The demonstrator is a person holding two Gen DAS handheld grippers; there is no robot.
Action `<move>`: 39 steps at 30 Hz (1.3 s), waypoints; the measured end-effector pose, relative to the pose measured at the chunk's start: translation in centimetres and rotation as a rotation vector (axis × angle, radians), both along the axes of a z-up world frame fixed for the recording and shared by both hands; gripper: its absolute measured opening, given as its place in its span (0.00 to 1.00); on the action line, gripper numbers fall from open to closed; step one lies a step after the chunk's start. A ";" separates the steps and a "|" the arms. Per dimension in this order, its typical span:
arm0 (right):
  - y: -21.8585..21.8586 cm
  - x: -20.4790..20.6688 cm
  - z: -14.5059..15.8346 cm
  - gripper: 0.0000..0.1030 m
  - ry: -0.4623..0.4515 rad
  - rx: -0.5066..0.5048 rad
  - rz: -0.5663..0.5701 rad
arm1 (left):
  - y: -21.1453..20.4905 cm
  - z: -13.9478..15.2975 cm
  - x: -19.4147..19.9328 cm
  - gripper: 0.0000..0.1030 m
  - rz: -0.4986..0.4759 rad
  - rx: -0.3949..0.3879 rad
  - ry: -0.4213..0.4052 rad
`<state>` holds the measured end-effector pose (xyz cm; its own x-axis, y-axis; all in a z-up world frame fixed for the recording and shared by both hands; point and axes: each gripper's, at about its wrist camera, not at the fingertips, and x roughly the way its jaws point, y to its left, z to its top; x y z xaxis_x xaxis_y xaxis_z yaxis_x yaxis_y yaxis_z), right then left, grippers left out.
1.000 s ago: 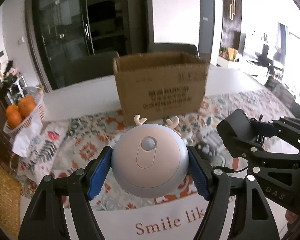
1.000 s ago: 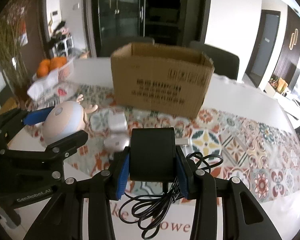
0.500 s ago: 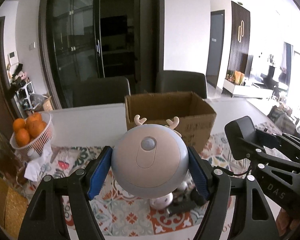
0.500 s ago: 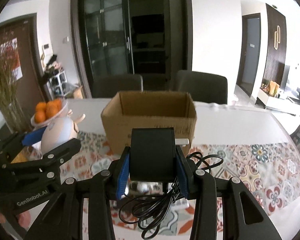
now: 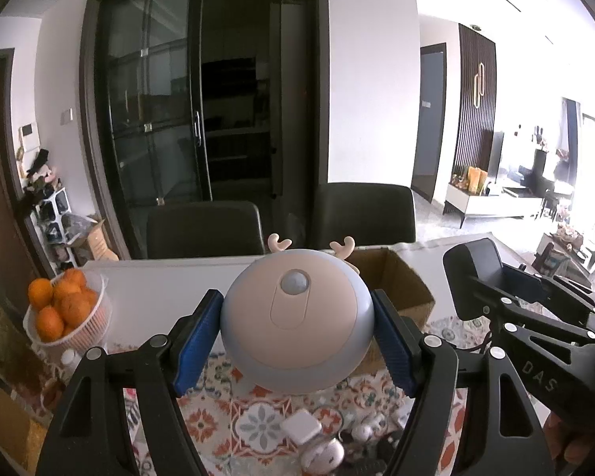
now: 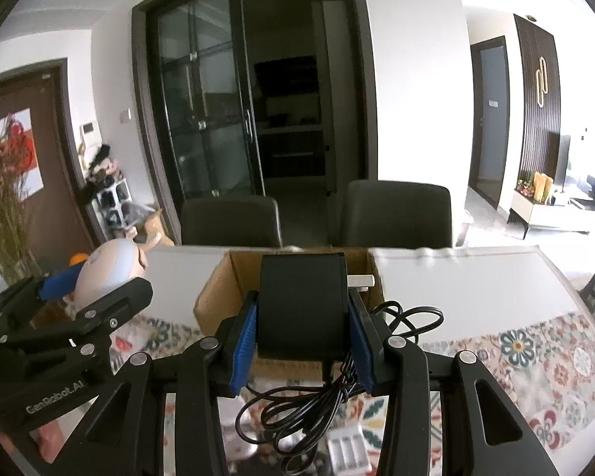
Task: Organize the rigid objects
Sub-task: 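Lower the humidifier into the box and open the left tool while the right tool drops the adapter in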
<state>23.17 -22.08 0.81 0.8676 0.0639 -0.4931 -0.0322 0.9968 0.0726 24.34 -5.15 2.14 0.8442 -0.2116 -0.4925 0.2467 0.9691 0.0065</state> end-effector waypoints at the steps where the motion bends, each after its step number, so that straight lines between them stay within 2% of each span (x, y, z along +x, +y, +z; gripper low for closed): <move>1: -0.2 0.5 0.3 0.41 0.000 0.003 -0.001 | -0.1 0.2 0.5 0.72 -0.004 -0.004 -0.001; 7: -0.6 3.5 1.7 0.41 -0.007 0.018 0.008 | -0.7 1.1 4.1 0.72 -0.036 -0.016 0.039; 16: -1.5 9.7 1.1 0.41 0.091 0.043 0.026 | -1.7 0.5 9.9 0.72 -0.051 -0.020 0.151; 23: -2.1 14.5 -0.6 0.41 0.192 0.058 0.042 | -2.7 -1.2 13.5 0.72 -0.042 -0.008 0.261; 30: -3.1 19.0 -3.9 0.41 0.344 0.127 0.073 | -3.5 -3.3 16.8 0.72 -0.050 0.003 0.377; 39: -3.8 21.7 -8.4 0.41 0.466 0.174 0.073 | -4.6 -7.1 19.6 0.72 -0.090 0.057 0.541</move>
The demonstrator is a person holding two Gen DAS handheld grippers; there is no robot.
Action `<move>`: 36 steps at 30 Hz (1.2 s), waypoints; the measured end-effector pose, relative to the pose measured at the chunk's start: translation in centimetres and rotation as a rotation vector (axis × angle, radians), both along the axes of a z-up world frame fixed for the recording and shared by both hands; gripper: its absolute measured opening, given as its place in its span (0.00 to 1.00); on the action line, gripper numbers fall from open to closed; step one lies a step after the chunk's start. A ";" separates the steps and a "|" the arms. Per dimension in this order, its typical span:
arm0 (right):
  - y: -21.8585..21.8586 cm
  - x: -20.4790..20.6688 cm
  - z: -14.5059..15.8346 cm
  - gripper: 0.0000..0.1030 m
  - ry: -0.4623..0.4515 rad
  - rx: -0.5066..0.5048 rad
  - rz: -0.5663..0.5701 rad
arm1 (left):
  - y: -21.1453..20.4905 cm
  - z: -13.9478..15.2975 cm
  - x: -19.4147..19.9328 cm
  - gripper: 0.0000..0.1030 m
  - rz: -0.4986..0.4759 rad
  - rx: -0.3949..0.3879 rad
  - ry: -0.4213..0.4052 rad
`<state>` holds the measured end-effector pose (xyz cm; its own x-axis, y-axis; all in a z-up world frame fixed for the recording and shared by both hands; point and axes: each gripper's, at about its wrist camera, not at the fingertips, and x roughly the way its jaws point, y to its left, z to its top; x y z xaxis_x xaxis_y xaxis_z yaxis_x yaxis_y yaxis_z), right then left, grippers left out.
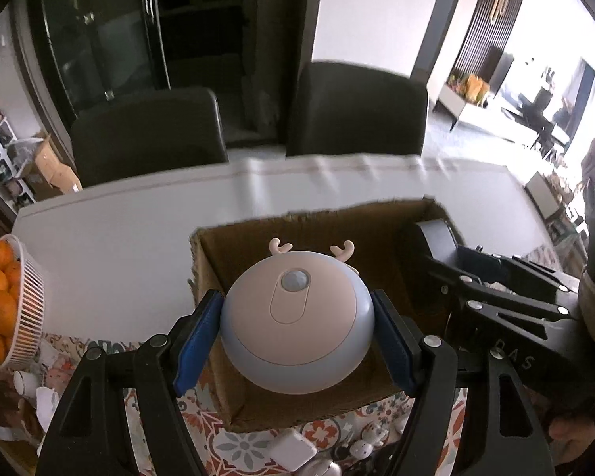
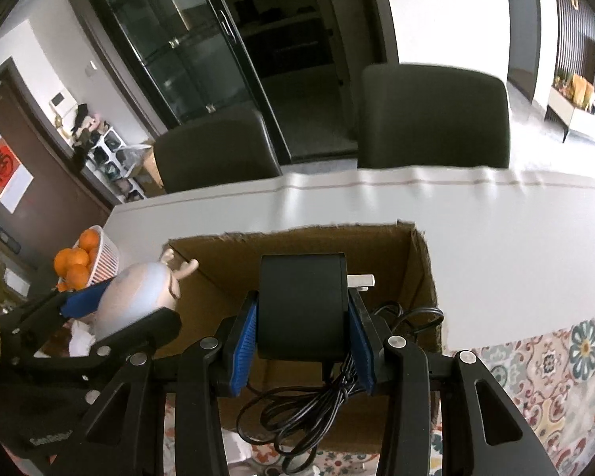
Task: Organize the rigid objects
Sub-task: 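Lower the humidifier into the box and open the left tool while the right tool drops the adapter in, then withdraw both tools from the box back toward the remaining items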
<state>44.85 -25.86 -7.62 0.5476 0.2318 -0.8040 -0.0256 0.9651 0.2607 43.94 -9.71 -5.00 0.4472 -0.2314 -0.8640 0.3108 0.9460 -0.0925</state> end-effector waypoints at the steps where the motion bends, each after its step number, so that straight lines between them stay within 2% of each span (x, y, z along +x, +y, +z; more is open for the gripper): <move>1: 0.0 0.2 -0.4 0.41 0.010 0.003 0.001 | 0.0 -0.4 0.1 0.72 0.000 0.004 0.012; 3: 0.1 0.5 -1.2 0.41 0.032 0.003 0.004 | -0.1 -1.3 0.2 0.72 0.002 0.018 0.036; 6: 0.1 0.9 -1.8 0.43 0.040 -0.011 0.008 | -0.1 -1.2 0.1 0.75 0.013 0.033 0.021; 8: 0.1 1.1 -1.4 0.45 0.026 -0.016 0.009 | -0.1 -0.8 -0.2 0.83 0.022 0.034 0.001; 11: 0.0 0.8 -0.7 0.45 0.009 -0.030 -0.004 | 0.0 0.1 -0.5 0.85 0.038 0.061 -0.041; 14: -0.2 -0.3 0.5 0.46 -0.033 -0.087 -0.034 | 0.3 1.2 -1.6 0.88 0.052 0.088 -0.101; 19: -0.4 -2.5 2.2 0.47 -0.085 -0.107 -0.062 | 0.7 2.4 -3.4 0.91 0.069 0.089 -0.151; 21: -0.3 -3.7 2.9 0.50 -0.111 -0.126 -0.075 | 0.9 2.9 -4.2 0.95 0.083 0.098 -0.175; 26: -0.2 -6.1 4.5 0.64 -0.170 -0.150 -0.112 | 1.3 4.2 -6.1 0.96 0.098 0.091 -0.216; 30: 0.1 -7.8 5.4 0.66 -0.205 -0.175 -0.116 | 1.9 5.1 -7.7 0.96 0.115 0.074 -0.244; 33: 0.4 -9.0 6.3 0.72 -0.236 -0.197 -0.120 | 2.4 5.7 -8.9 0.97 0.124 0.060 -0.257; 36: 0.7 -10.2 7.1 0.74 -0.264 -0.205 -0.121 | 2.7 6.2 -9.9 0.98 0.134 0.043 -0.263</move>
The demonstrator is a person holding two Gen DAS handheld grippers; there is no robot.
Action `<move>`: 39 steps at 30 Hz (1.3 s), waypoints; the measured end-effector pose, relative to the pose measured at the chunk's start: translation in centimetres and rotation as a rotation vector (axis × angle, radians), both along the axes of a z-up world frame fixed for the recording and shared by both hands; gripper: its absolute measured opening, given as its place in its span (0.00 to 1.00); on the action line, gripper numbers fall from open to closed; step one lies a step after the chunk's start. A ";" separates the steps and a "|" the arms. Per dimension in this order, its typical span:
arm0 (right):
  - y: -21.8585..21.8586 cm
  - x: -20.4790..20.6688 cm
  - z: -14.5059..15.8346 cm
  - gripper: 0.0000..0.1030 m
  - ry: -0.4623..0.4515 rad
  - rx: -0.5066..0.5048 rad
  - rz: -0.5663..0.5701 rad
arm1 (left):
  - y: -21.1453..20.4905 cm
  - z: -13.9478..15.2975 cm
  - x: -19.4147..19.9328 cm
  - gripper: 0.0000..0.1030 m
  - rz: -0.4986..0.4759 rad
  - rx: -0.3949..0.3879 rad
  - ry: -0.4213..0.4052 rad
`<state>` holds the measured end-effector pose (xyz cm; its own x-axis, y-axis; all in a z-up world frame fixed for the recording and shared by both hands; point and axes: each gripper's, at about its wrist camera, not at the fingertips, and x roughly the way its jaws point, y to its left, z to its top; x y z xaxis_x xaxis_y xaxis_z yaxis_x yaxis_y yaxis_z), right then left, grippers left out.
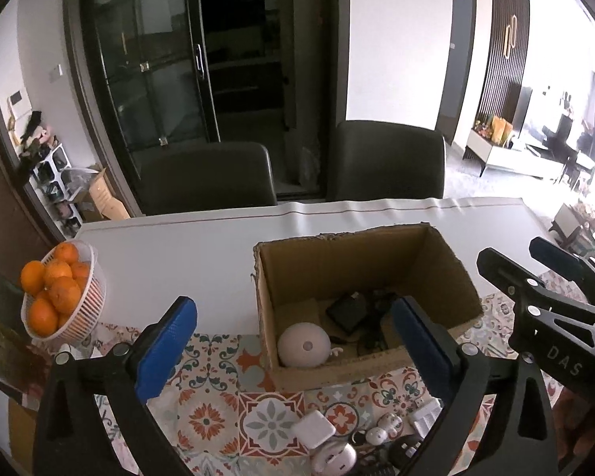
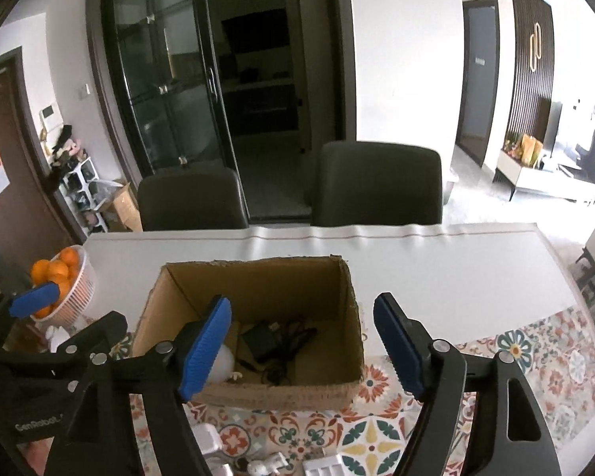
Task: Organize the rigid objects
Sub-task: 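Withdraw both tools from the box back toward the remaining items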
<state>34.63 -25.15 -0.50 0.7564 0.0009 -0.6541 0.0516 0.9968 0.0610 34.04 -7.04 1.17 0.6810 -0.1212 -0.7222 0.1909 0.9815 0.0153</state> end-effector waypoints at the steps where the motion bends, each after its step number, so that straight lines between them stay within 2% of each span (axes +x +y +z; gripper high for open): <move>1: 0.1 -0.4 0.2 0.75 -0.007 -0.003 -0.001 | 0.1 0.1 -0.3 0.98 0.002 -0.007 -0.001; 7: 1.0 -2.8 1.1 0.75 -0.048 -0.017 0.000 | 0.9 0.4 -2.3 1.00 0.001 -0.013 -0.023; 14: 1.5 -5.5 0.7 0.75 -0.071 -0.022 -0.005 | 1.8 -0.1 -4.9 1.00 0.023 -0.027 -0.037; 26: 1.9 -9.3 -0.7 0.75 -0.056 0.024 0.002 | 2.6 -0.8 -9.3 1.00 0.057 -0.012 -0.090; 34: 2.0 -11.7 -2.3 0.75 -0.038 0.050 -0.001 | 2.7 -2.2 -11.6 1.00 0.032 -0.025 -0.075; 39: 2.4 -13.0 -3.1 0.75 -0.042 0.035 -0.002 | 2.8 -3.0 -13.0 1.00 0.039 -0.007 -0.089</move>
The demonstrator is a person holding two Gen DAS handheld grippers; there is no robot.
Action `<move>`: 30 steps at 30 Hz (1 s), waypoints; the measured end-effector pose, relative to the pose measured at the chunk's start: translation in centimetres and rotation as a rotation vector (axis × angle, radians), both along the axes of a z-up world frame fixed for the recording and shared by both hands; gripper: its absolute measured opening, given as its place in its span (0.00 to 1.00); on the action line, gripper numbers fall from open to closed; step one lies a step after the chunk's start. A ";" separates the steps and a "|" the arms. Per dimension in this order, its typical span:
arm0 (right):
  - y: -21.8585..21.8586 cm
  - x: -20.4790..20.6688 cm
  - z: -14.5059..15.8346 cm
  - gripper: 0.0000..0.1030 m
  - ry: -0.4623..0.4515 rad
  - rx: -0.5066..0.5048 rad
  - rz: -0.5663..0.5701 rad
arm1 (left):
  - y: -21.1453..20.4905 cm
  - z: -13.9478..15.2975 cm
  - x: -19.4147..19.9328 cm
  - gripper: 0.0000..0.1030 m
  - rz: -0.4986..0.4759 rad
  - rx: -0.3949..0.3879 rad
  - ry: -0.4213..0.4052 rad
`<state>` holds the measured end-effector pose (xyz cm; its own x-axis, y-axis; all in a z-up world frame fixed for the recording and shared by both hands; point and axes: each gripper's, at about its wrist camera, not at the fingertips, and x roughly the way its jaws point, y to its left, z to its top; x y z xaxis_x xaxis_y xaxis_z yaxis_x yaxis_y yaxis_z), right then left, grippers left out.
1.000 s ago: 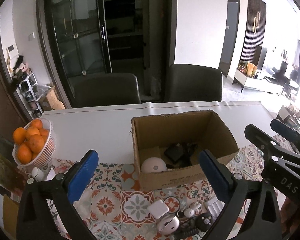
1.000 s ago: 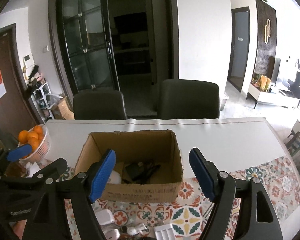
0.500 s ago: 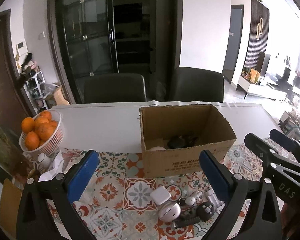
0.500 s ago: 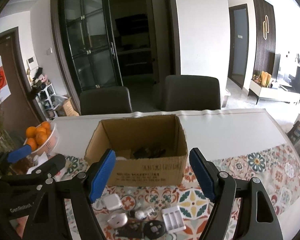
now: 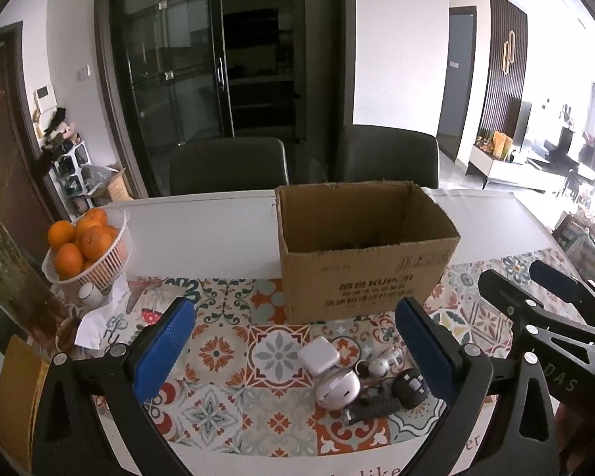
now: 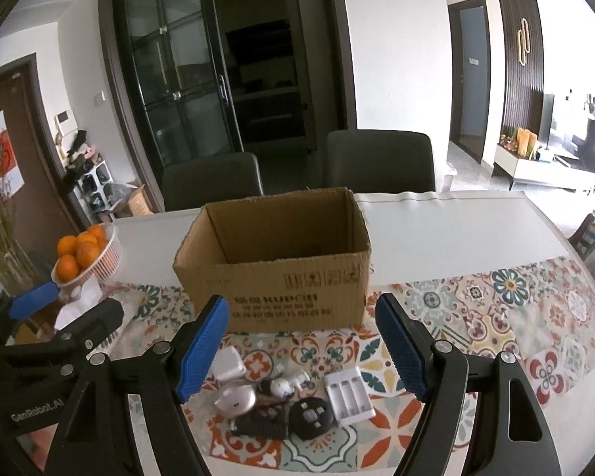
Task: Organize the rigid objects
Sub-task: 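Withdraw both tools from the box back toward the remaining items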
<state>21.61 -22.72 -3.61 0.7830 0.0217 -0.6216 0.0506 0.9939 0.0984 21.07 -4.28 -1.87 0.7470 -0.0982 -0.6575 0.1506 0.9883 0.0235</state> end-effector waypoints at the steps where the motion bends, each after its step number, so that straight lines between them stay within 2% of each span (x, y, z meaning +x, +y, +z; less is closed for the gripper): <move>1: 0.1 -0.2 -0.2 0.75 0.001 -0.007 0.000 | 0.1 -0.2 -0.2 1.00 -0.001 0.000 0.001; 9: 0.9 -1.9 -2.0 0.75 0.031 -0.027 0.023 | -0.1 -2.2 -2.0 1.00 -0.012 0.050 0.006; 30: 1.4 -2.6 -10.7 0.75 0.238 0.009 0.066 | 0.3 -10.3 -2.8 1.00 -0.044 0.087 0.171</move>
